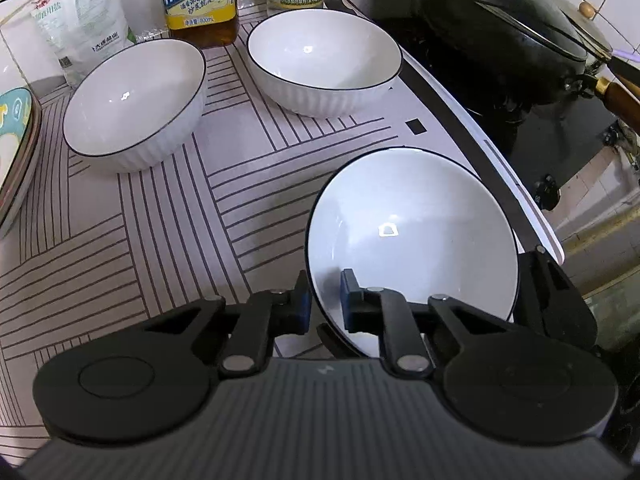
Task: Organize plates and bowls
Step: 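Lift the white bowl with both grippers toward the plate stack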
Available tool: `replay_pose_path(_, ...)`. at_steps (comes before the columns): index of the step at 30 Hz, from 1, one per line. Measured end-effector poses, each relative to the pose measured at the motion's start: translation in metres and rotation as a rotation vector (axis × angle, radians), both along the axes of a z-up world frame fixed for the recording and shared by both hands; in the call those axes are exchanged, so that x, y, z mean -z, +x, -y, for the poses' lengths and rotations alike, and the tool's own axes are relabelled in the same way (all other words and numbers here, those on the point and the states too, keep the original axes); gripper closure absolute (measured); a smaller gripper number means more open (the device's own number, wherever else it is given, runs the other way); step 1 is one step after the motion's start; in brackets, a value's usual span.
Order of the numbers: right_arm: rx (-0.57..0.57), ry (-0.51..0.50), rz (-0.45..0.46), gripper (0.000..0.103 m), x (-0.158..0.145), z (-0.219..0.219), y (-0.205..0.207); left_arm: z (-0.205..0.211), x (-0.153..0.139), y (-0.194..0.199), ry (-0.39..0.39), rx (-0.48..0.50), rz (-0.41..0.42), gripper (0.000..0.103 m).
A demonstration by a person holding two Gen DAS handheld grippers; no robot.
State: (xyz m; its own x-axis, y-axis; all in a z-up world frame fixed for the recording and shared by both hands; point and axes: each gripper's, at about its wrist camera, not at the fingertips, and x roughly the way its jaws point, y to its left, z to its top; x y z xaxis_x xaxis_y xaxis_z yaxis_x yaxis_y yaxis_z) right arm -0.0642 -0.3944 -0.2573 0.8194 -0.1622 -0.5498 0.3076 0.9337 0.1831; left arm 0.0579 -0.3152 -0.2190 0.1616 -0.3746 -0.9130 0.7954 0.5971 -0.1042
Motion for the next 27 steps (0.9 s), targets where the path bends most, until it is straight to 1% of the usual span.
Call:
replay_pose_path(3, 0.005, 0.011, -0.006, 0.001, -0.002, 0.0, 0.002, -0.003, -0.003, -0.001, 0.006, 0.008, 0.015, 0.091)
replay_pose_path(7, -0.009, 0.0, -0.006, 0.001, -0.008, -0.005, 0.004, -0.011, -0.011, 0.001, 0.006, 0.006, 0.02, 0.091)
replay_pose_path(16, -0.072, -0.011, -0.01, 0.001, -0.033, -0.031, 0.014, -0.05, -0.036, 0.014, 0.011, -0.042, 0.015, 0.091)
replay_pose_path(22, -0.182, -0.001, 0.012, 0.001, -0.051, -0.056, 0.024, -0.093, -0.058, 0.031, 0.012, -0.102, 0.024, 0.09)
replay_pose_path(27, -0.286, -0.004, 0.021, 0.0, -0.061, -0.083, 0.041, -0.13, -0.069, 0.049, 0.034, -0.166, 0.027, 0.09)
